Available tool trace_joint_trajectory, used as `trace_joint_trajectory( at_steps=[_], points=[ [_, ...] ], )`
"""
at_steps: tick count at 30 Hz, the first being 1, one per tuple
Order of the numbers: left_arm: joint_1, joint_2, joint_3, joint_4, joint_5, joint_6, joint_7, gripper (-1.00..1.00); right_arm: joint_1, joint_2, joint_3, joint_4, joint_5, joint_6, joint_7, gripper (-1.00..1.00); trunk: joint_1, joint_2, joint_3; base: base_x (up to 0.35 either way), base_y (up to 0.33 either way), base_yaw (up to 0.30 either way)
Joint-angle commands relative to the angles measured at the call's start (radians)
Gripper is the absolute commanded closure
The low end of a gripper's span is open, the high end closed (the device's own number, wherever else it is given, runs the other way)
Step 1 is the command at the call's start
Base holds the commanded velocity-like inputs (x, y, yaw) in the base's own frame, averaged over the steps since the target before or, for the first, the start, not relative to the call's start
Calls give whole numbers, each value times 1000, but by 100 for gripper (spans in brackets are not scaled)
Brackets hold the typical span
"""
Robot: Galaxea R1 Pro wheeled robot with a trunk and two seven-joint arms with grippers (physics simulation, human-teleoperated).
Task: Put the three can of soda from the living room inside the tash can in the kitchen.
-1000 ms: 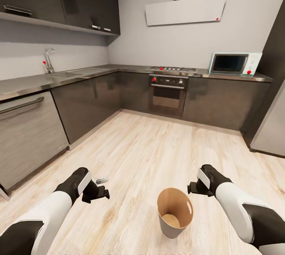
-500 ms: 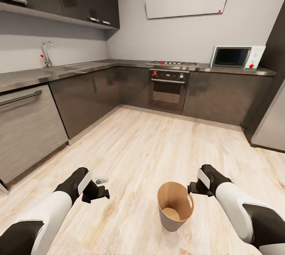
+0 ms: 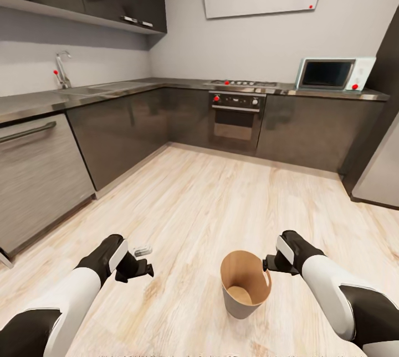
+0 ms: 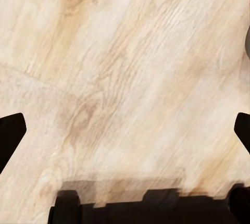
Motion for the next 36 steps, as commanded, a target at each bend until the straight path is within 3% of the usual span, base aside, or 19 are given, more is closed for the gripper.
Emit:
trace_joint_trajectory(
  at_steps=[1,36],
  points=[
    [0,0,0,0,0,-2,-1,-100,0,0,0,0,1,0,0,-100,0,0,-2,0,0,0],
    [0,0,2,-3,0,-19,-5,-100,1,1,0,3,2,0,-1,-100,0,0,-49,42,0,0]
  ],
)
